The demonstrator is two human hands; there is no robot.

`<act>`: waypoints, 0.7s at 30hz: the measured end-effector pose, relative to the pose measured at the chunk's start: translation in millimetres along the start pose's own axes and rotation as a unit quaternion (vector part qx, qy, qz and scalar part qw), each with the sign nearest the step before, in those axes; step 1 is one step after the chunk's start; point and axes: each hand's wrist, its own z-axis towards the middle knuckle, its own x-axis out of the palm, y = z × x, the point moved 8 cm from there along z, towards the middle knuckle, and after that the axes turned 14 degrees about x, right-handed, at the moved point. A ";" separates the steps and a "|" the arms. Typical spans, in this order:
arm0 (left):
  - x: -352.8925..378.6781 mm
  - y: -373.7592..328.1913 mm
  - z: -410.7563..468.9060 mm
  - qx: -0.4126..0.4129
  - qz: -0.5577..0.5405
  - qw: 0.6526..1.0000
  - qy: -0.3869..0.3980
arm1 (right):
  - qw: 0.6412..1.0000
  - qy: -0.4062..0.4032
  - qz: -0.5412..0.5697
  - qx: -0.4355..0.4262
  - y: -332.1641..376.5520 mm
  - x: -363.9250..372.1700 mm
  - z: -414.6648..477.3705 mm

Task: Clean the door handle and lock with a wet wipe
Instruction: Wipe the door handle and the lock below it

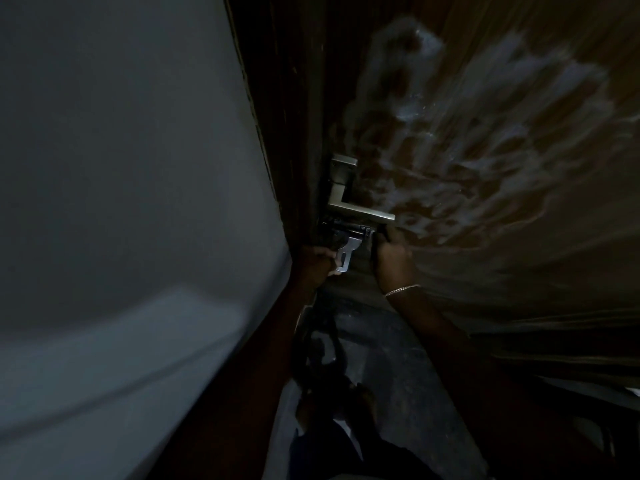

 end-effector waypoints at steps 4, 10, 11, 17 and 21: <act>-2.7 -4.4 0.4 0.028 0.020 0.999 -0.016 | 0.999 -0.036 0.010 0.021 -24.1 -14.3 1.0; -1.5 -1.1 -0.3 0.009 0.008 1.000 -0.013 | 1.000 -0.010 0.012 -0.011 11.2 -3.8 0.5; -3.6 -1.0 -0.2 0.021 0.008 1.000 -0.022 | 1.000 -0.012 0.007 0.000 3.5 -6.0 -1.9; -4.5 -1.4 -6.4 0.022 -0.039 0.999 -0.031 | 0.999 -0.004 0.011 0.053 -15.4 -20.0 1.1; -3.4 3.4 -9.6 0.016 -0.043 0.999 -0.019 | 0.996 0.045 -0.003 -0.074 50.6 -4.8 8.4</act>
